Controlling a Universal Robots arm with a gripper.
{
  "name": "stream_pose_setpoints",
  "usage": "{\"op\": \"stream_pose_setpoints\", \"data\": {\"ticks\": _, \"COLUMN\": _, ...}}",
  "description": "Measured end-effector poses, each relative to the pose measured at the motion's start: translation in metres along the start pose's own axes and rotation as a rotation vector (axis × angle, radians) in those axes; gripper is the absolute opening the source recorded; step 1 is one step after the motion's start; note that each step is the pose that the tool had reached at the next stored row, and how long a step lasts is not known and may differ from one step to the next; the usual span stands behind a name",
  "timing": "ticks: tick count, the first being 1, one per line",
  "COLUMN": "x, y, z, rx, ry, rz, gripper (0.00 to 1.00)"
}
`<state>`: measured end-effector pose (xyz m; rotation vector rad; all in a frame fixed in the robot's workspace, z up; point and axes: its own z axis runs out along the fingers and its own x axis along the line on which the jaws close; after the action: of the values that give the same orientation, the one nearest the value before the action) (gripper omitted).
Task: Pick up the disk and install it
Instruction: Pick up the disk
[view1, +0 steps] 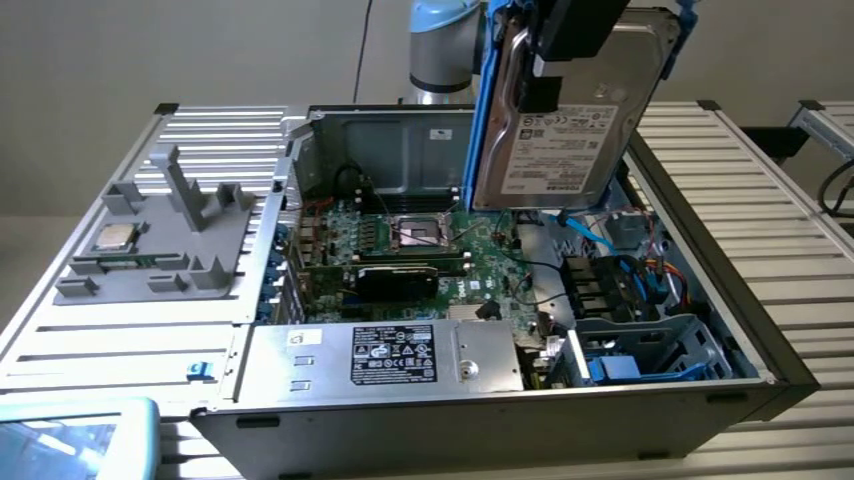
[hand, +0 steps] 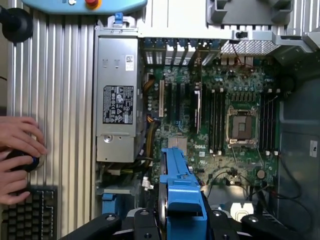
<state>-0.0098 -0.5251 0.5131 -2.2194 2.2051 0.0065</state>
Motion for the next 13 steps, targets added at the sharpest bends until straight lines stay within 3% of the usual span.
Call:
{"op": "stream_pose_setpoints", "data": {"ticks": 6, "x": 0.013, "y": -0.0182, "z": -0.0001, "rx": -0.0035, "ry": 0.0002, "rz": 0.000, "gripper": 0.37}}
{"op": "stream_pose_setpoints", "data": {"ticks": 13, "x": 0.030, "y": -0.0313, "z": -0.0002, "rx": -0.0060, "ry": 0.0001, "rz": 0.000, "gripper": 0.37}}
